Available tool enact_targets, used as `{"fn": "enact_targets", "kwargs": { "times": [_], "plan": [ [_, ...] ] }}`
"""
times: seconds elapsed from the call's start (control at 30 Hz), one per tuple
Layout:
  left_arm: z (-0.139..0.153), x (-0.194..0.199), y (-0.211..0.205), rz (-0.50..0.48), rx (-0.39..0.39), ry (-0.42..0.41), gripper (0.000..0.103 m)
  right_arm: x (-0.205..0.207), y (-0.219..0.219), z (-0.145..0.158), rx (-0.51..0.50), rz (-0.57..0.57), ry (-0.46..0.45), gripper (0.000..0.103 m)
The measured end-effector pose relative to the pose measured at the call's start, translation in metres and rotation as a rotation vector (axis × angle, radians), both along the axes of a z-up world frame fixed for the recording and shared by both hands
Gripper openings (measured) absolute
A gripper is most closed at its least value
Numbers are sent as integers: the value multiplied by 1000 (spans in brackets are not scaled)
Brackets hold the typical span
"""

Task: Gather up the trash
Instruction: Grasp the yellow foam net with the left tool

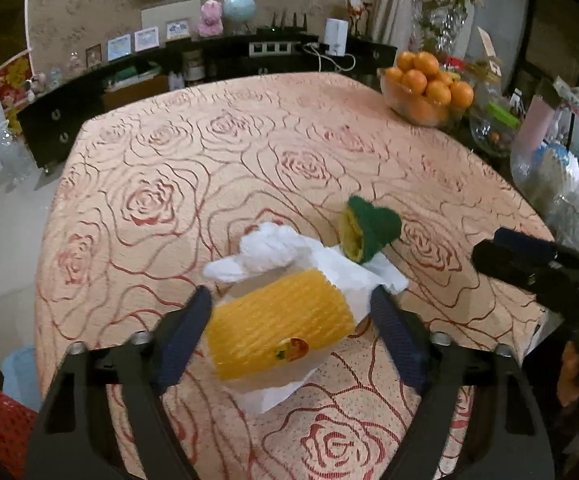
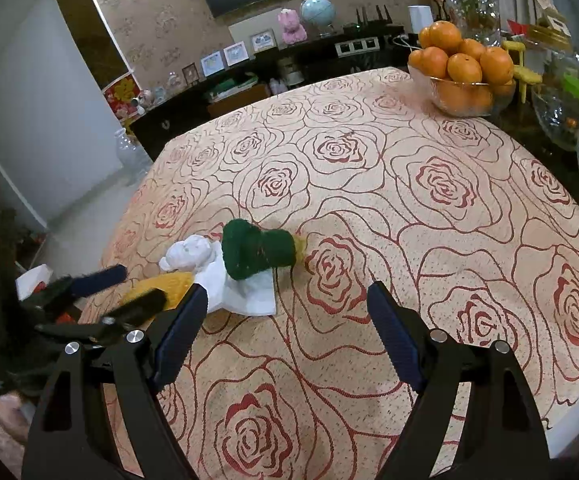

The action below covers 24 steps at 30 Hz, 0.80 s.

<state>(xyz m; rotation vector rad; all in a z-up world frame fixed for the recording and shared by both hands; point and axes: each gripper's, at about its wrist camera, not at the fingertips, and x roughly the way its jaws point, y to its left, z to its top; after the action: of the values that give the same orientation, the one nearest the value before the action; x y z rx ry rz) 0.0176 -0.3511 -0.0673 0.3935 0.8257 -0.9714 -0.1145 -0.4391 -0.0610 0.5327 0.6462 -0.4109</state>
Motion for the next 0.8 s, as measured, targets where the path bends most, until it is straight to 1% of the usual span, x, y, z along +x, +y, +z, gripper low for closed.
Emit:
{"fn": "enact_targets", "kwargs": {
  "times": [0.07, 0.13, 0.17, 0.2, 0.23, 0.3, 0.37, 0.4, 0.53, 0.63, 0.67, 0.7, 0.73, 0.77, 0.8],
  "plan": [
    [-8, 1, -1, 0, 23, 21, 41, -1, -1, 0, 5, 0, -3, 79],
    [-12, 2, 4, 11, 23, 23, 34, -1, -2, 0, 11, 1, -4, 79],
    [-13, 2, 8, 15, 19, 22, 24, -1, -2, 0, 14, 3, -4, 79],
    [-15, 1, 12, 20, 18, 26, 21, -1, -2, 0, 16, 4, -4, 79],
    [-15, 2, 15, 23, 15, 26, 20, -1, -1, 0, 18, 6, -5, 79],
    [-17, -1, 24, 30, 16, 20, 7, -2, -1, 0, 19, 7, -6, 79],
    [-19, -4, 32, 33, 17, 20, 4, -1, -1, -1, 19, 7, -4, 79],
    [-20, -5, 34, 34, 15, 17, 4, -1, 0, -1, 19, 7, -3, 79],
    [-13, -7, 47, 49, -10, 38, 4, 0, 2, -2, 17, 9, 3, 79],
    [-2, -6, 50, 54, -34, 18, 6, 0, 2, -2, 20, 8, 2, 79],
    [2, -6, 50, 57, -38, 7, 15, 0, 2, -2, 19, 9, 2, 79],
    [7, -5, 49, 64, -40, -17, 32, 0, 2, -2, 19, 9, 3, 79],
    [11, -4, 47, 72, -41, -42, 41, 0, 3, -3, 19, 10, 4, 79],
    [14, -4, 44, 79, -45, -67, 52, 0, 3, -2, 21, 11, 5, 79],
    [16, -3, 41, 78, -48, -78, 55, 1, 3, -3, 21, 13, 7, 79]
  ]
}}
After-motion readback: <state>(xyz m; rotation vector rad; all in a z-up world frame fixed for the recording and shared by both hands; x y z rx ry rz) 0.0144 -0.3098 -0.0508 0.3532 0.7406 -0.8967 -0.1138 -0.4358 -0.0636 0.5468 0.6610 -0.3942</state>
